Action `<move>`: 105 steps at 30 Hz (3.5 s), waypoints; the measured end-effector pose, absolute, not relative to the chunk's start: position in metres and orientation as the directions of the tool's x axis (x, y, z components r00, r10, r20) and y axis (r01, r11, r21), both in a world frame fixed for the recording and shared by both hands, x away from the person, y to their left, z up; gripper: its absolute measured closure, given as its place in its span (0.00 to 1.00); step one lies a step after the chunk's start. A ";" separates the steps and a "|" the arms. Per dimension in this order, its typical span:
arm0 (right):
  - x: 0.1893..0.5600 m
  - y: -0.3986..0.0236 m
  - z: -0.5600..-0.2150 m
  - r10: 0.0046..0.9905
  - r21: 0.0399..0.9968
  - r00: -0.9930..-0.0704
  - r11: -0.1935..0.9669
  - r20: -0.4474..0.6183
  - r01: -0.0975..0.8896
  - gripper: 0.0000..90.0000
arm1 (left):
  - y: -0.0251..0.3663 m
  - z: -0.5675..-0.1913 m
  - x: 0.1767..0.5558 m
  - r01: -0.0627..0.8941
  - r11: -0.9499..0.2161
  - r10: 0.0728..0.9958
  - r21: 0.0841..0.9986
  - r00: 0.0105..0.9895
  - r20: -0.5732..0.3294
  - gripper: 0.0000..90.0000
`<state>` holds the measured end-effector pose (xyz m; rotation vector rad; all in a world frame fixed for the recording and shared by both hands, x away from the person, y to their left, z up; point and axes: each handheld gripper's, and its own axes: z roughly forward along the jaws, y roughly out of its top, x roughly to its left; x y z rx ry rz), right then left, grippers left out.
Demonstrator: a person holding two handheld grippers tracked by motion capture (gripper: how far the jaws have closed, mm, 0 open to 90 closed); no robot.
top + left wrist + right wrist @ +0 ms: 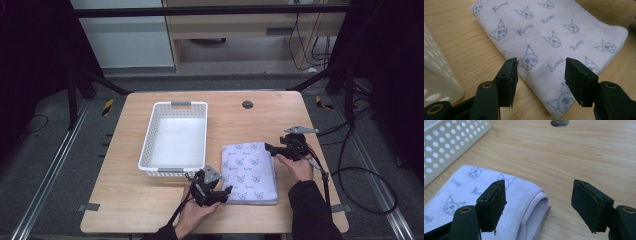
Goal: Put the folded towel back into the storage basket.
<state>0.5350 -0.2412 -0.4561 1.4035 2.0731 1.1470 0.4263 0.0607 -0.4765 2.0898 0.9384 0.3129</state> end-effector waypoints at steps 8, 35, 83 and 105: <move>0.539 -0.233 -0.473 0.893 0.764 -0.436 0.203 0.112 0.613 0.34 | 0.059 -0.490 0.432 0.549 -0.400 0.723 0.733 0.681 -0.115 0.49; 0.546 -0.229 -0.495 0.880 0.684 -0.411 0.148 0.238 0.714 0.58 | 0.054 -0.500 0.437 0.562 -0.400 0.692 0.724 0.703 -0.164 0.62; 0.512 -0.228 -0.411 0.845 0.832 -0.484 0.088 0.229 0.547 0.82 | 0.078 -0.432 0.430 0.460 -0.337 0.644 0.821 0.749 -0.156 0.88; 0.519 -0.203 -0.368 0.852 0.884 -0.500 0.108 0.152 0.454 0.82 | 0.101 -0.399 0.443 0.430 -0.271 0.659 0.861 0.735 -0.159 0.88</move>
